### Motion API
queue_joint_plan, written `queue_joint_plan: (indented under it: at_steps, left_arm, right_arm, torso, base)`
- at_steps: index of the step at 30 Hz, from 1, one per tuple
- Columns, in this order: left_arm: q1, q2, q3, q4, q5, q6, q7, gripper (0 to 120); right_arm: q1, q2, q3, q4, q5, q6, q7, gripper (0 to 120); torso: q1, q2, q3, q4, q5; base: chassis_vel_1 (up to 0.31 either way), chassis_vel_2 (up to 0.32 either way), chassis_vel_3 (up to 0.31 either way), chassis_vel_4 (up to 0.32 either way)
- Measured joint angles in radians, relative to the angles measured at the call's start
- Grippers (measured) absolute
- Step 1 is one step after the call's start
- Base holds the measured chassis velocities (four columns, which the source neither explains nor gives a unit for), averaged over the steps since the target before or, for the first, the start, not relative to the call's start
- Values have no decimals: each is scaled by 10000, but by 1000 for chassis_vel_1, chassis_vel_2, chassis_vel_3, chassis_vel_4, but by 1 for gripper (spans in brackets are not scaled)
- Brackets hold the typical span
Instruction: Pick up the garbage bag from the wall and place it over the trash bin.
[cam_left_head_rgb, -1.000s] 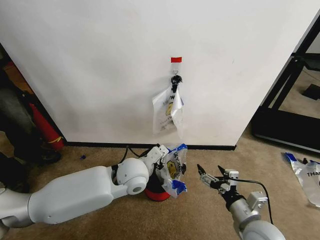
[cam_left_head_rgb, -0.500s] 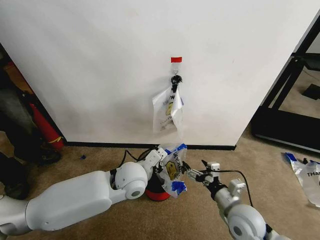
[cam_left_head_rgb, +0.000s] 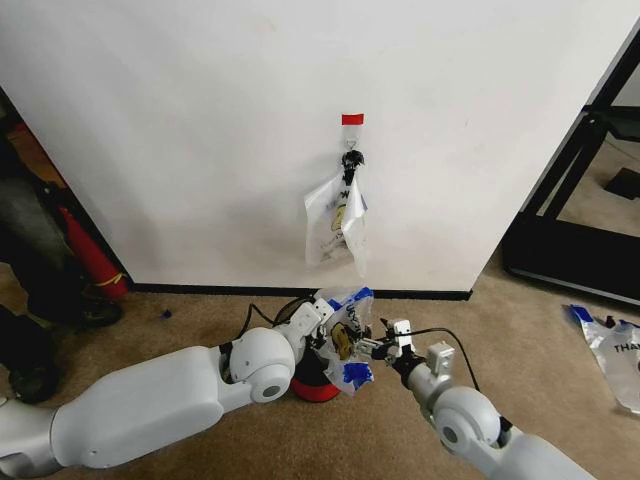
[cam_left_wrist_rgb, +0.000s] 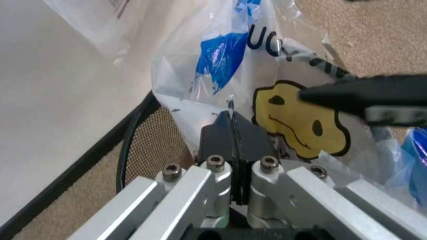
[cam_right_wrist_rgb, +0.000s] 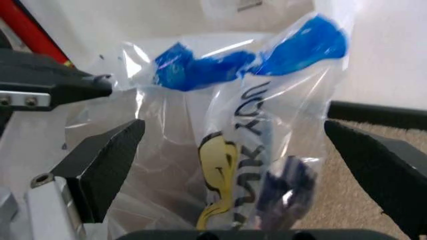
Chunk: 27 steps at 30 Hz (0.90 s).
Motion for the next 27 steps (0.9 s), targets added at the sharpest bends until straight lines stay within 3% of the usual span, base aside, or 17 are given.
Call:
queue_joint_plan:
  at_steps: [13, 20, 25, 27]
  left_arm:
    - [200, 25, -105, -56, 110, 0, 46, 0]
    - [223, 117, -150, -96, 116, 0, 74, 0]
    - [293, 131, -187, -117, 116, 0, 81, 0]
    - [299, 130, -188, -118, 116, 0, 83, 0]
  right_arm:
    - [643, 333, -746, -500, -23, -646, 1236, 95]
    - [864, 619, -902, -756, 32, -882, 1565, 73]
    - [926, 638, -942, -819, 146, -988, 1603, 52]
    - [936, 652, -943, -824, 171, -1019, 1631, 49]
  torso:
    - [0, 0, 0, -1, -1]
    - [0, 1, -1, 0, -1]
    - [0, 1, -1, -1, -1]
    - [0, 1, -1, -1, -2]
  base:
    - [0, 0, 0, 0]
    - [0, 0, 0, 0]
    - [0, 0, 0, 0]
    - [0, 0, 0, 0]
